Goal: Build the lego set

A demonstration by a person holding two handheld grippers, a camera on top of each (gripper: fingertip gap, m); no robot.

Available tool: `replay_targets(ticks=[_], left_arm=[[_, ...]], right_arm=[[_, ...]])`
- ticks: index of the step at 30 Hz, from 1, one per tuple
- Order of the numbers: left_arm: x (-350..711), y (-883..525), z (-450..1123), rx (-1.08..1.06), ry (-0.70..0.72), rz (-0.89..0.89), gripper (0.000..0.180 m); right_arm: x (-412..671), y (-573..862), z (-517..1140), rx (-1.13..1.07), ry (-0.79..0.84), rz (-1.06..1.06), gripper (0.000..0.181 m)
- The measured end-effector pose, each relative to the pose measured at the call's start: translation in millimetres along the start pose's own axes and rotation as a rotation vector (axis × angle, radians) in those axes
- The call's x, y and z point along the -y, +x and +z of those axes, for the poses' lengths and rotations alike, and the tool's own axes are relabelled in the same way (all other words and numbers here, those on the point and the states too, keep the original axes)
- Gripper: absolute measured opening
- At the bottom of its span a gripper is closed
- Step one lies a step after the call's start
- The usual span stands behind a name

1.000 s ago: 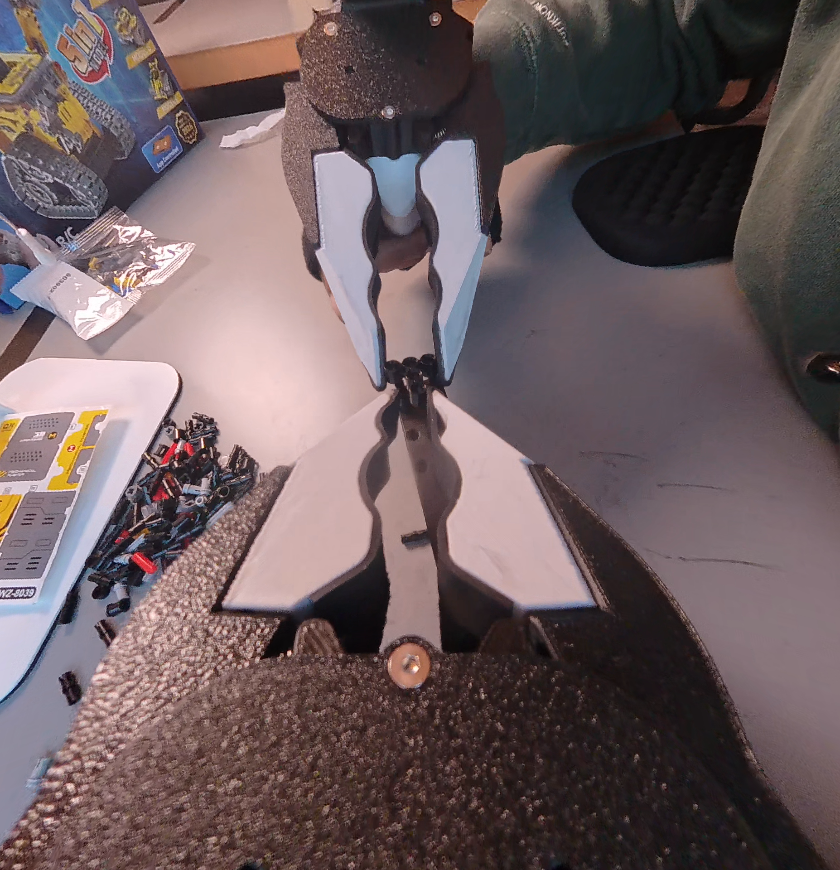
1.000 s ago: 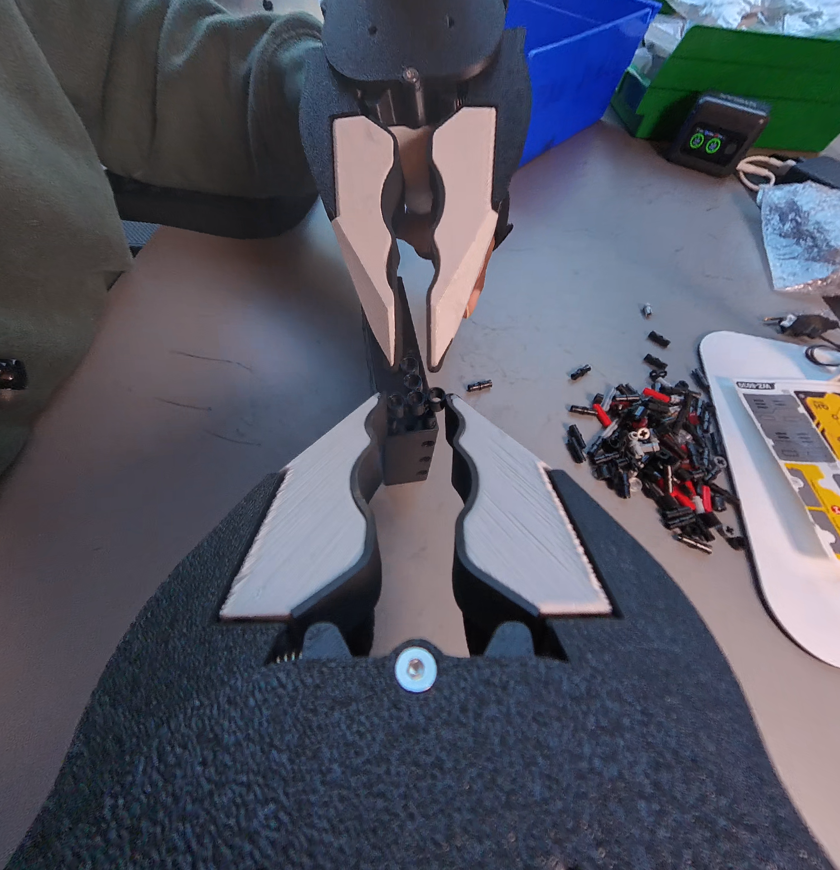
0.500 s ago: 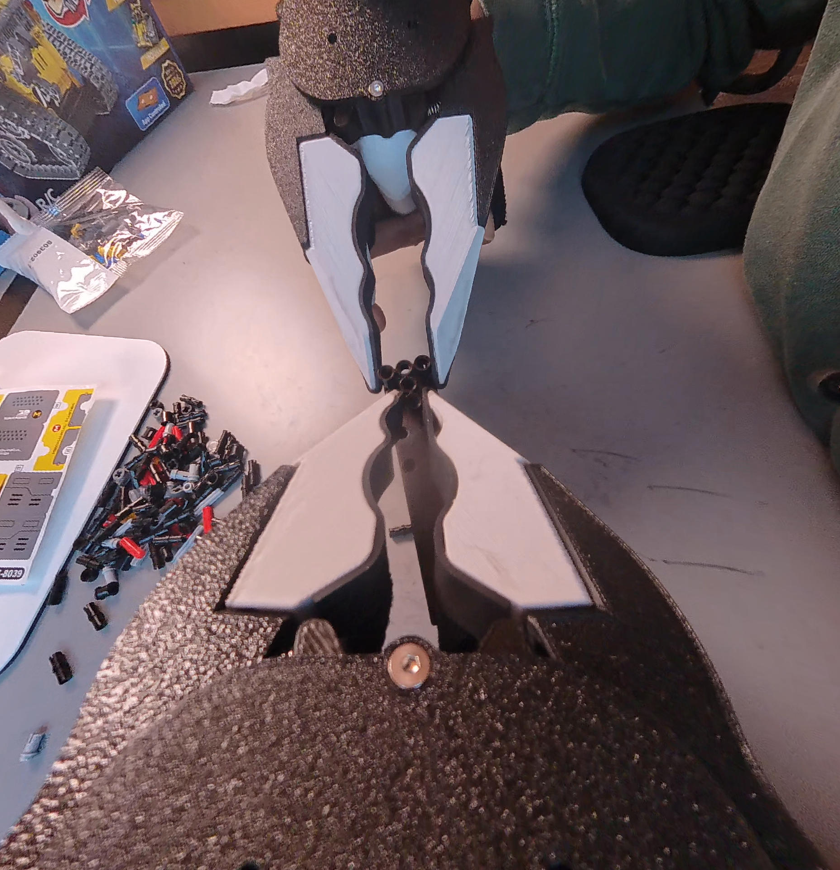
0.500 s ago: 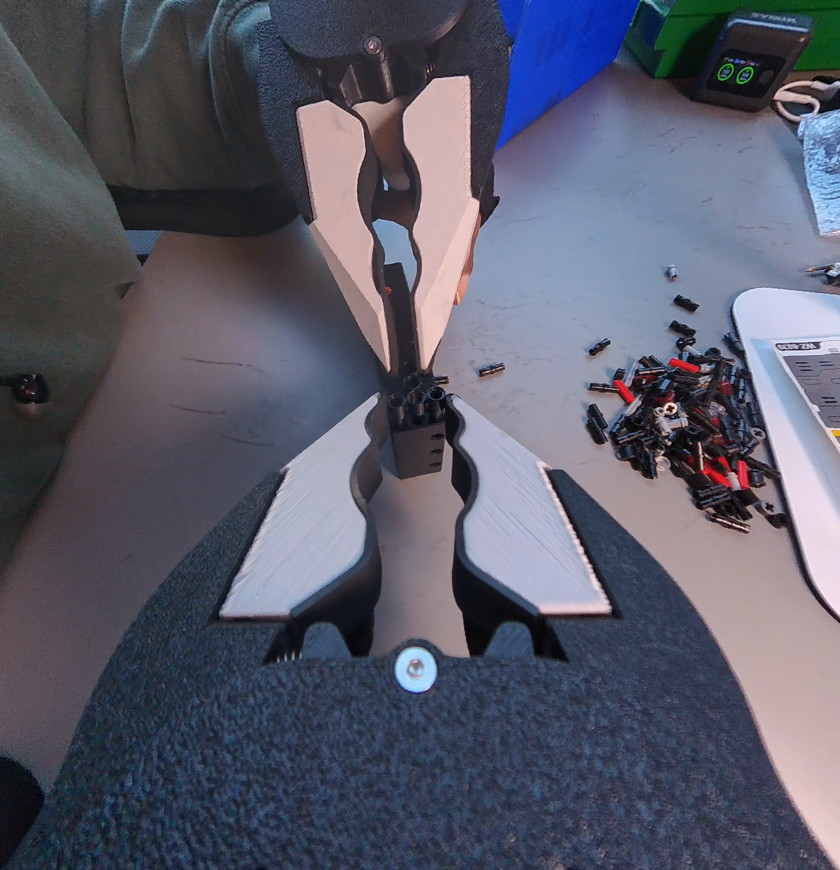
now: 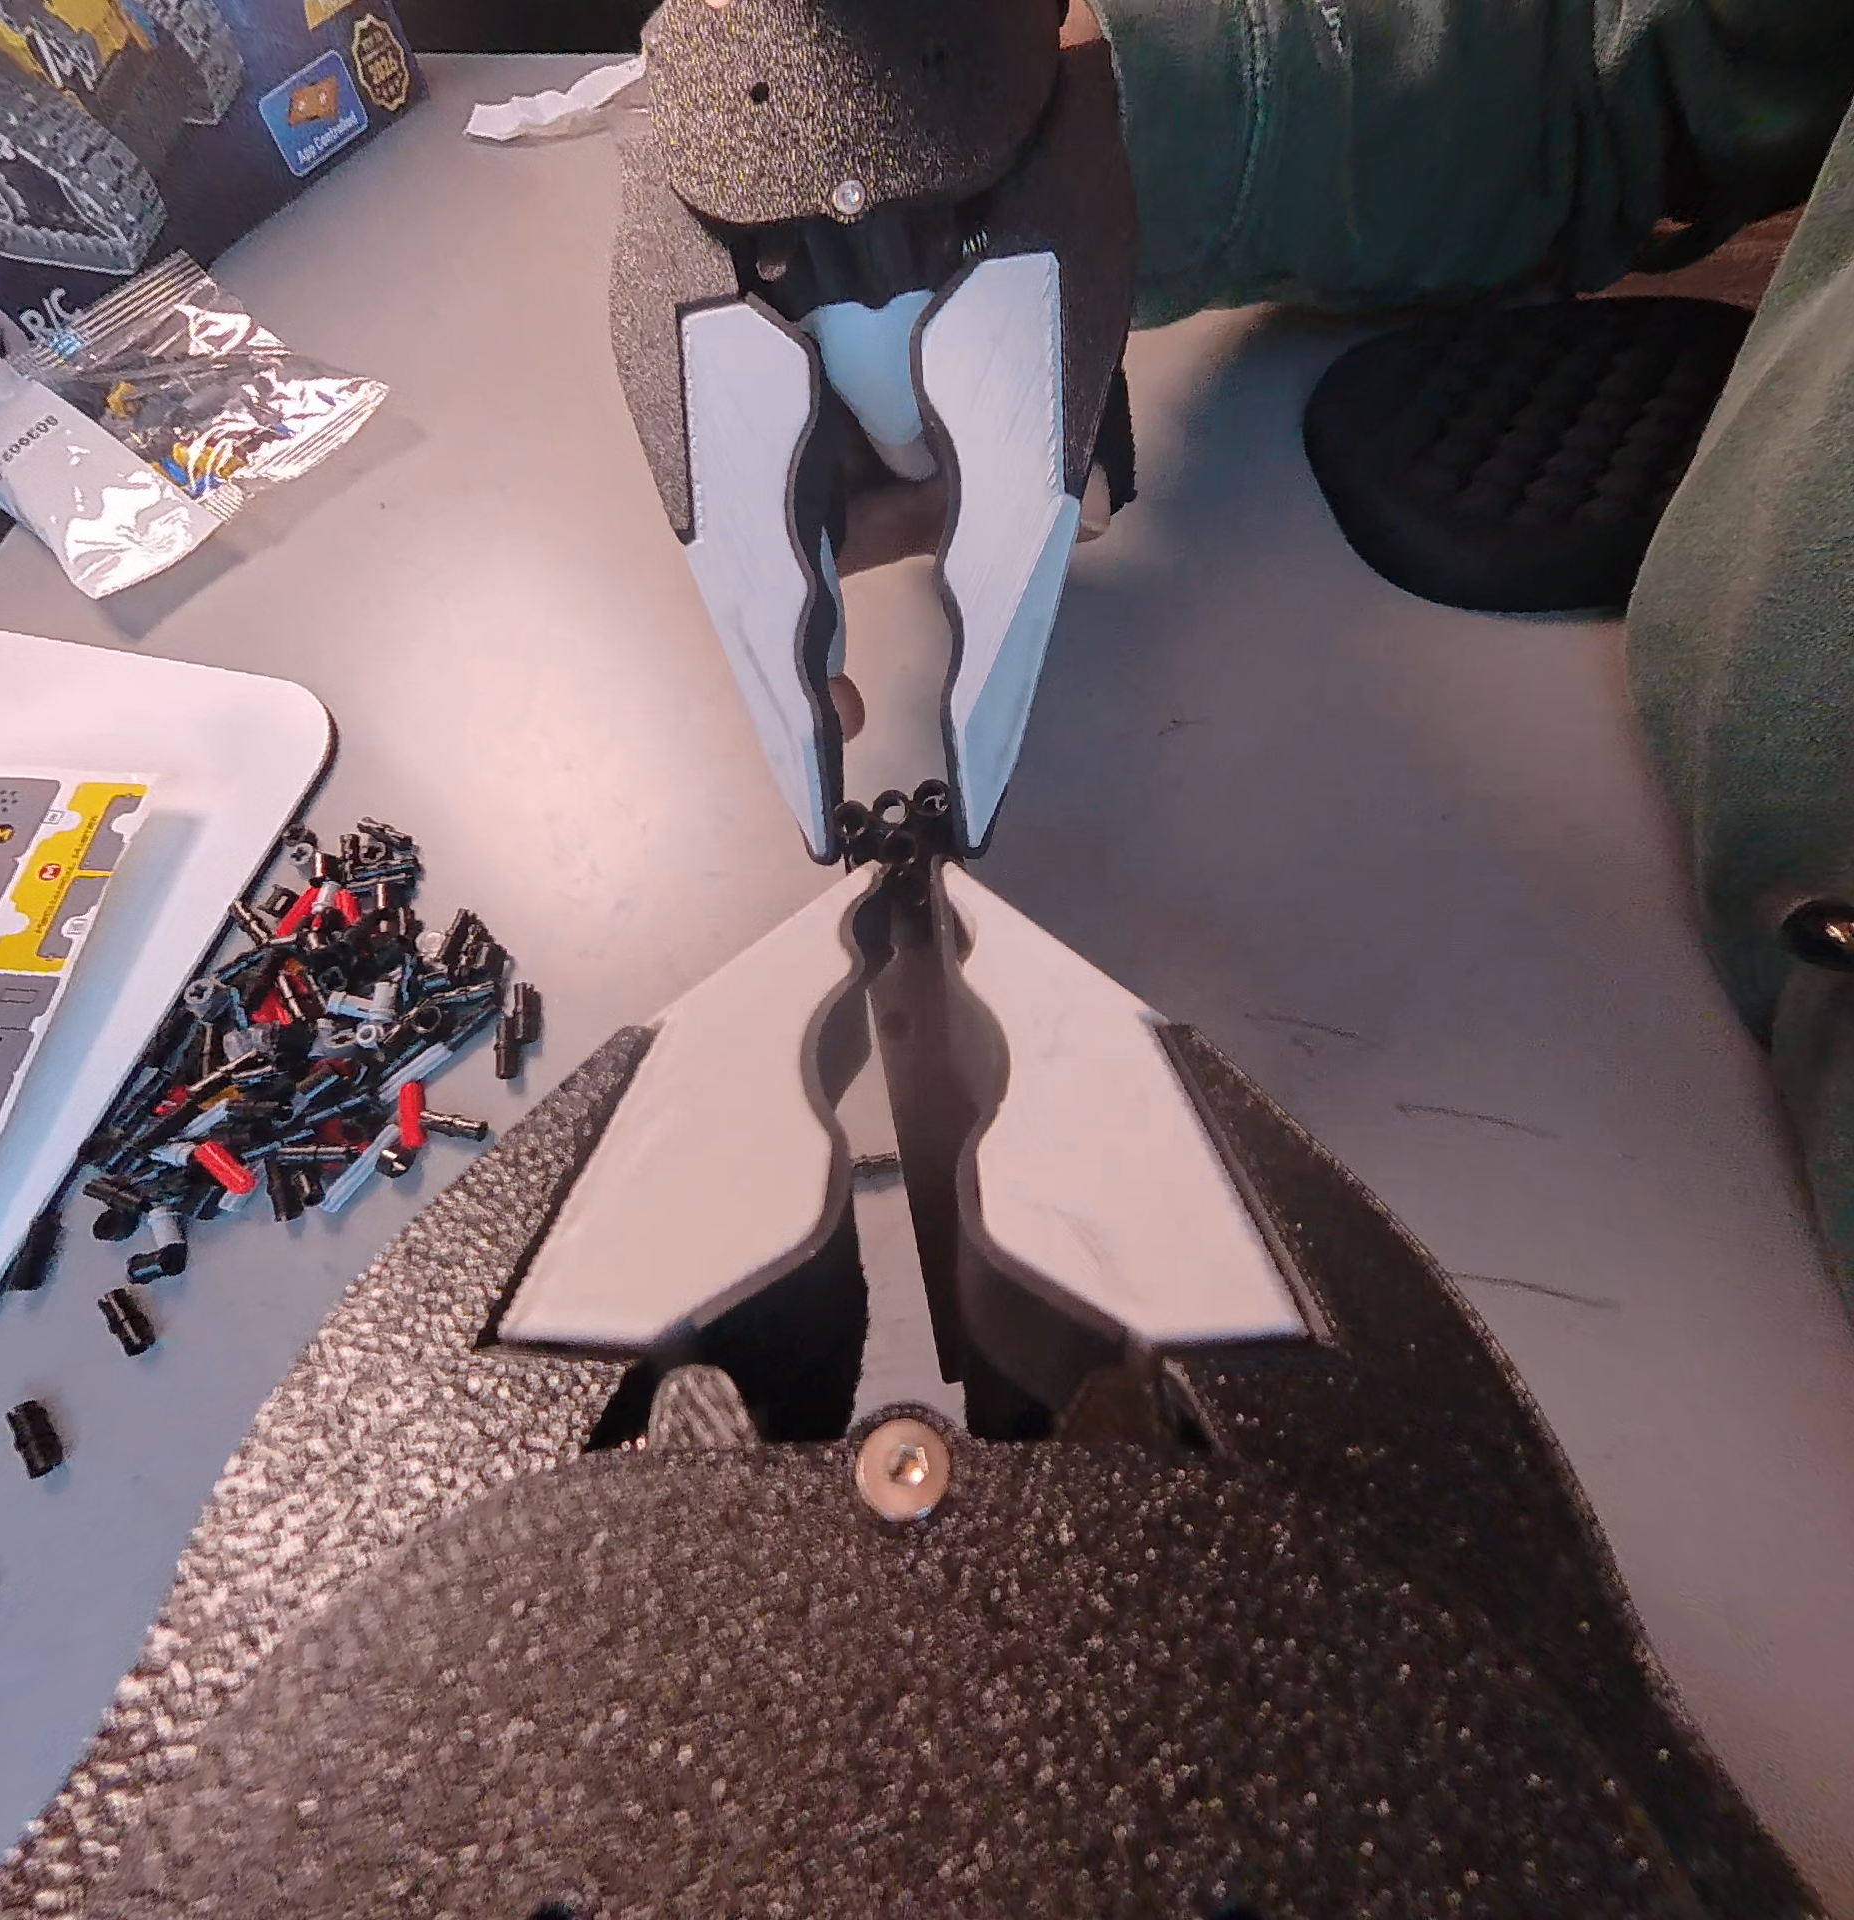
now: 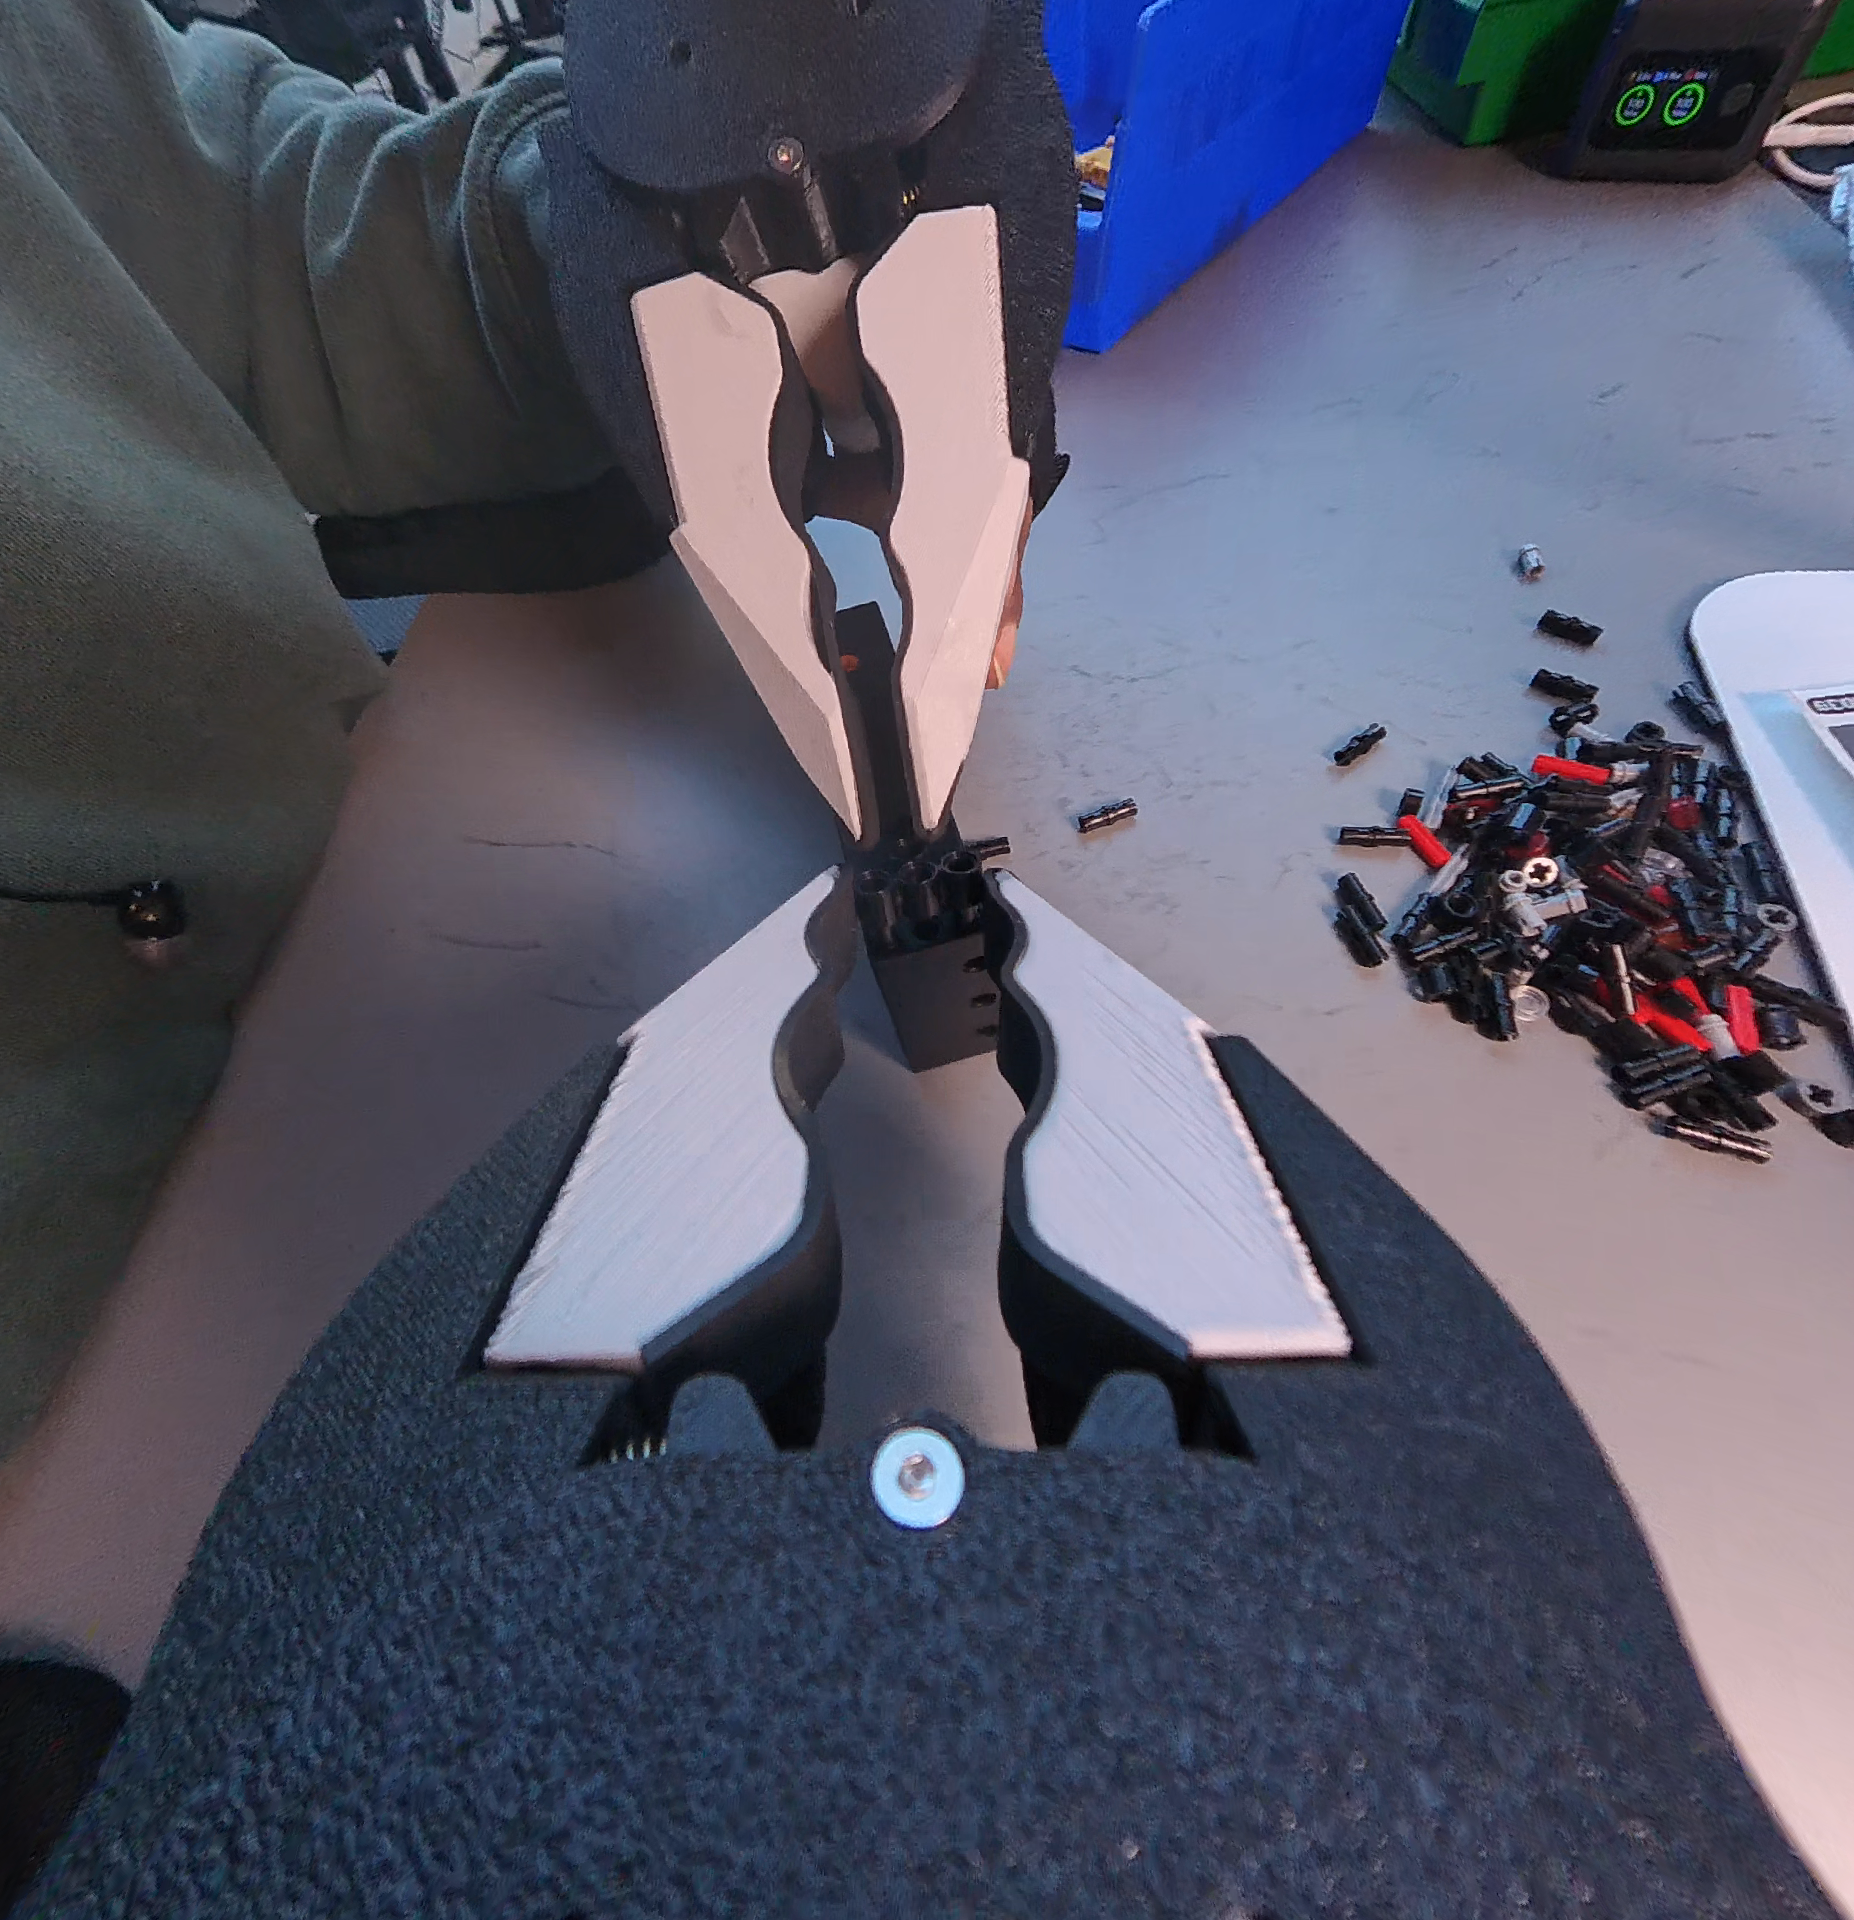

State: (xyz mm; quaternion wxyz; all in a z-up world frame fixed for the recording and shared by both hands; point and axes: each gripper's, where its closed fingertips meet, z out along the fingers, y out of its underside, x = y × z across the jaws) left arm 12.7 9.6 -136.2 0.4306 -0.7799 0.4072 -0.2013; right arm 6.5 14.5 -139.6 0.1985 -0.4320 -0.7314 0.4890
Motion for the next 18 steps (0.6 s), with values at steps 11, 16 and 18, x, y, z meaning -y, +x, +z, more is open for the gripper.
replay_targets(ticks=[11,16,18], left_arm=[[0.8,-0.6,0.0,0.022,0.013,-0.026,0.006],[0.3,0.0,0.3,0.010,0.009,-0.040,0.006],[-0.1,1.1,0.8,-0.003,0.003,-0.045,0.006]], right_arm=[[-1.5,0.2,1.0,-0.001,0.012,0.011,0.022],[-2.1,0.1,1.5,-0.007,0.009,-0.001,0.022],[-2.5,-0.6,1.4,-0.007,0.004,-0.016,0.022]])
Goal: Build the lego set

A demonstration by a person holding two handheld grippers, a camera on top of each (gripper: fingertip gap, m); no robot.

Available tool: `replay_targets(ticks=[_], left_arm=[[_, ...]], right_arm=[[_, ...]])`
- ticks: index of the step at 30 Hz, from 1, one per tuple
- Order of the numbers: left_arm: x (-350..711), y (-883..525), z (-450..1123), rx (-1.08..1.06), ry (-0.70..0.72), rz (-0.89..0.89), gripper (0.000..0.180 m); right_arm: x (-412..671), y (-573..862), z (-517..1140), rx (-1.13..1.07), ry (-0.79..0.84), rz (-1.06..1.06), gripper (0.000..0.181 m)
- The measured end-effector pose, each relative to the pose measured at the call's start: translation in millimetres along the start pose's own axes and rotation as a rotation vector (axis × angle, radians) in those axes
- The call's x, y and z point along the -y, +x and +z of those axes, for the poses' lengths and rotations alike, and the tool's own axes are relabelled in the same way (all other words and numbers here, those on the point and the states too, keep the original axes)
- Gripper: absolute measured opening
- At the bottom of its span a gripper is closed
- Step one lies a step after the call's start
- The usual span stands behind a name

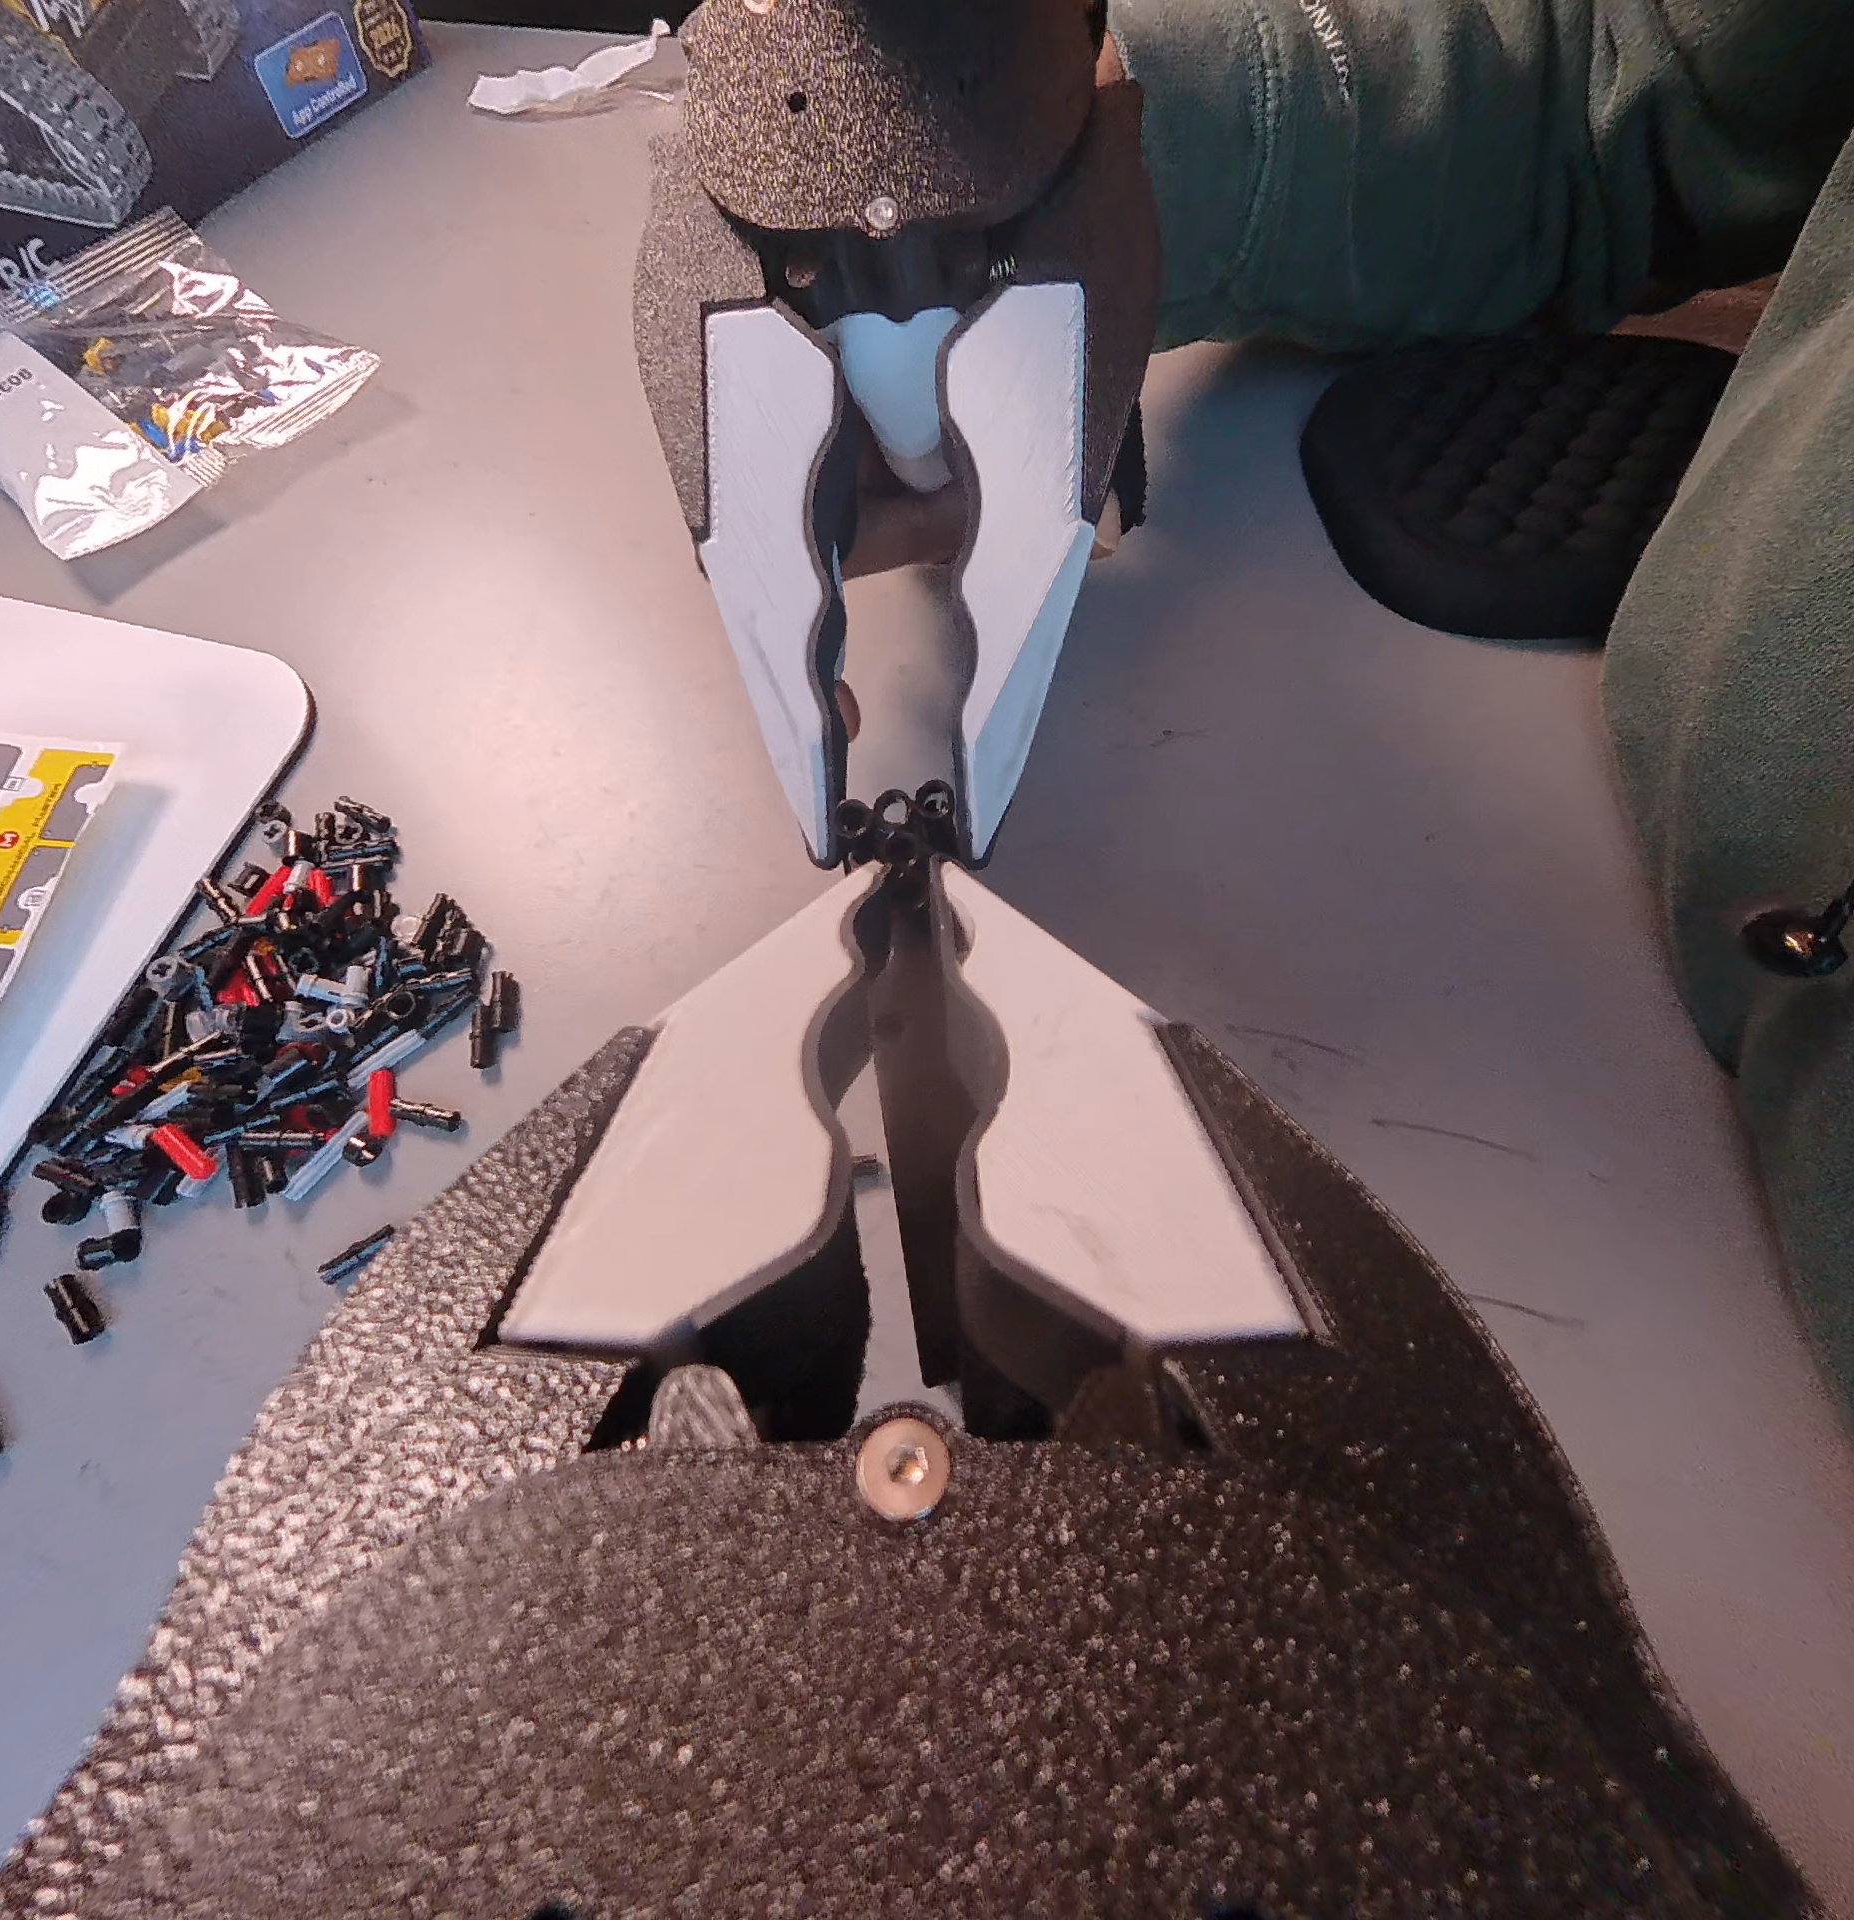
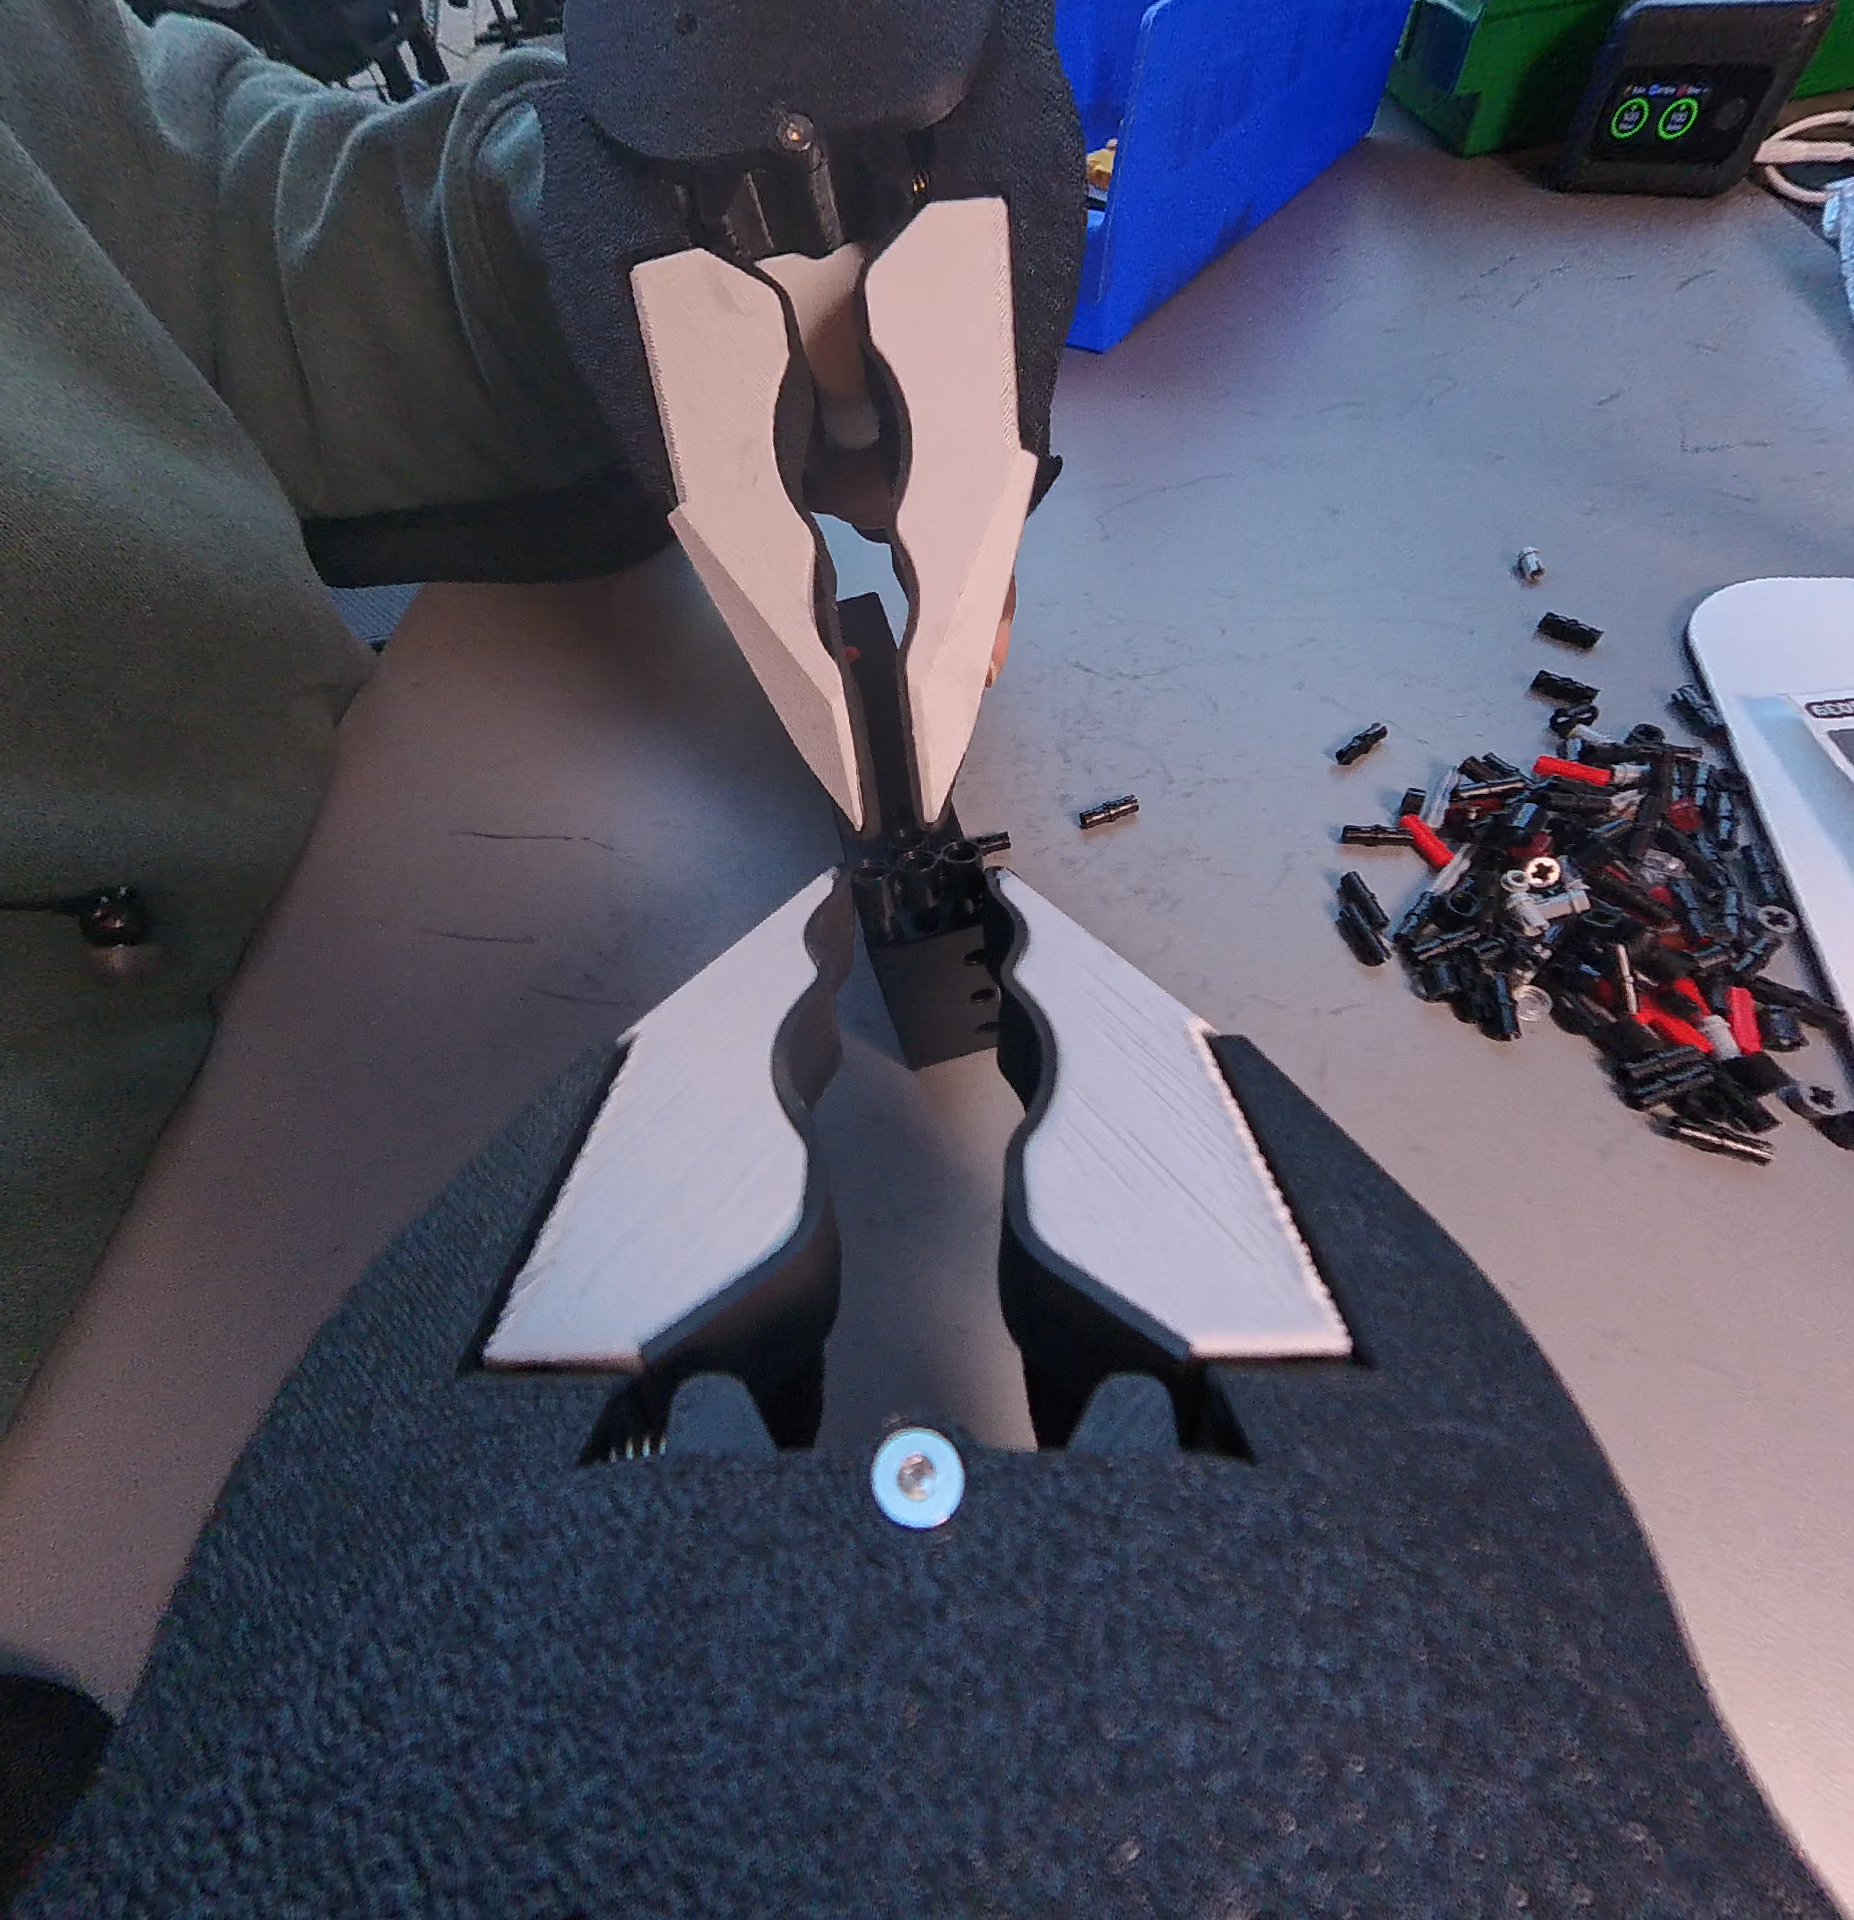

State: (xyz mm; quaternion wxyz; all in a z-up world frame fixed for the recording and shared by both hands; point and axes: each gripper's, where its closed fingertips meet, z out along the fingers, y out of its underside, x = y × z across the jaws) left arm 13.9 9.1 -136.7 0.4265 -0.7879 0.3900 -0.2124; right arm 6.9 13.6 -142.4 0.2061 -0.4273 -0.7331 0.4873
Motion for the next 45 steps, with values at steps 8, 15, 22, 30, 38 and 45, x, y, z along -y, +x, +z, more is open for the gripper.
replay_targets(ticks=[8,15,22,30,38,45], left_arm=[[0.1,0.6,1.9,-0.028,-0.031,0.001,0.006],[0.7,0.3,3.1,-0.044,-0.048,0.000,0.006],[0.9,0.1,3.4,-0.039,-0.036,-0.010,0.007],[-0.4,-0.5,2.3,-0.017,-0.014,-0.043,0.007],[-6.6,3.2,1.5,-0.013,-0.047,-0.054,0.013],[-6.8,0.9,1.9,0.016,-0.028,-0.081,0.007]], right_arm=[[3.4,-4.0,-4.4,0.008,-0.021,-0.079,0.034],[4.0,-0.7,-4.9,0.001,-0.043,-0.090,0.022],[3.3,-0.7,-4.9,0.013,-0.048,-0.066,0.022],[2.9,-0.5,-4.3,0.014,-0.039,-0.053,0.022],[2.6,-0.6,-3.8,0.021,-0.026,-0.036,0.022],[2.5,-0.7,-3.2,0.041,-0.001,-0.014,0.022]])
